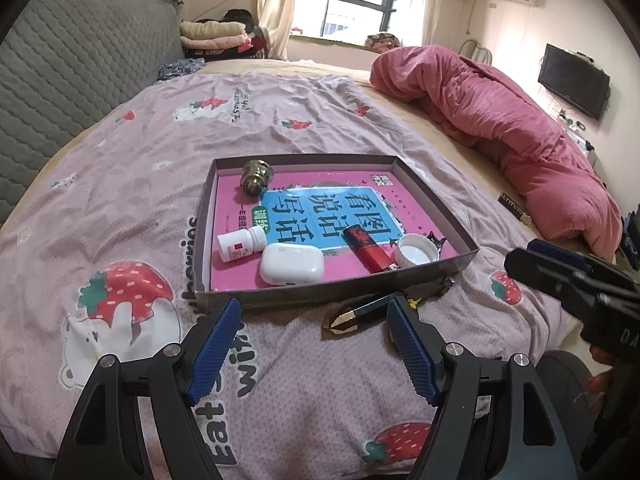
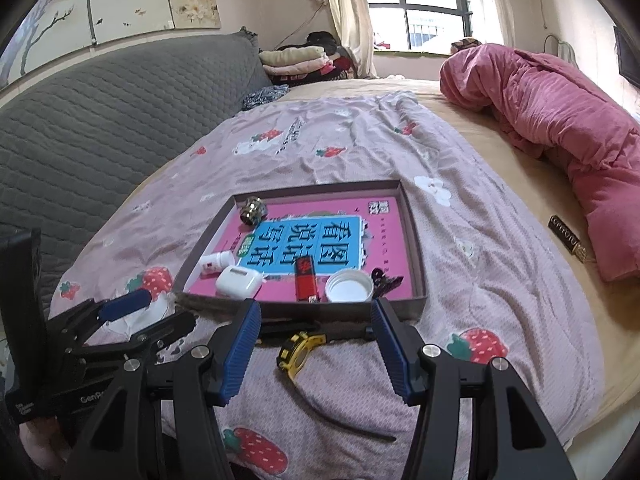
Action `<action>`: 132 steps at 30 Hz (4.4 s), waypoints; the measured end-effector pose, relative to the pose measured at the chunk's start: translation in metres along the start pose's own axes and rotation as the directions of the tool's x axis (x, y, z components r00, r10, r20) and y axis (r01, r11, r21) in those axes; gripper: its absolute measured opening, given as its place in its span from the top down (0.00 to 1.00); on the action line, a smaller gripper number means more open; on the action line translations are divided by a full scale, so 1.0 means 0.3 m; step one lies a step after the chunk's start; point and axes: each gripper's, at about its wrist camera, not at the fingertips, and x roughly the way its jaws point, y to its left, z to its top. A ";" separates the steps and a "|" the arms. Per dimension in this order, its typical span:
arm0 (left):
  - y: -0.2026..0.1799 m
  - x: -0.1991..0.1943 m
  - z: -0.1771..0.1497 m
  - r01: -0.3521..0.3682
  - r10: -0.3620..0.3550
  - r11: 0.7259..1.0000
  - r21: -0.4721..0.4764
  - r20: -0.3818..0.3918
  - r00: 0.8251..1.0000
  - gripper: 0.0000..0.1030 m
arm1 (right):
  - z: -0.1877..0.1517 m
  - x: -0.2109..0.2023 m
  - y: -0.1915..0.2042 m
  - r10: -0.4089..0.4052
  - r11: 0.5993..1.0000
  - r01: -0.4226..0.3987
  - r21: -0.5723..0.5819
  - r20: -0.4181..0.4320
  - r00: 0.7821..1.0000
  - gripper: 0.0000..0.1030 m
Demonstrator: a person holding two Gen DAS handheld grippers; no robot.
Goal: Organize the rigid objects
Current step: 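Withdraw both tools from the tray toward the items beside it, then move the left tool to the black pen while the right tool approaches the yellow watch, then grasp the black gold-tipped pen with the left gripper while the right gripper grasps the watch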
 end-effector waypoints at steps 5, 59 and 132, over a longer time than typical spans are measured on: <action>0.000 0.015 -0.005 0.002 -0.002 1.000 0.000 -0.021 1.000 0.25 | -0.020 0.015 0.013 0.004 1.000 -0.004 -0.004 -0.024 1.000 0.45; 0.051 0.174 -0.053 0.039 -0.041 0.999 -0.014 -0.165 0.985 0.25 | -0.181 0.326 0.097 -0.072 0.997 0.066 -0.037 -0.209 0.975 0.45; -0.122 0.429 -0.029 0.373 -0.283 0.892 0.255 -0.329 0.901 0.40 | -0.190 0.315 -0.062 -0.172 0.985 0.164 -0.056 -0.242 0.955 0.45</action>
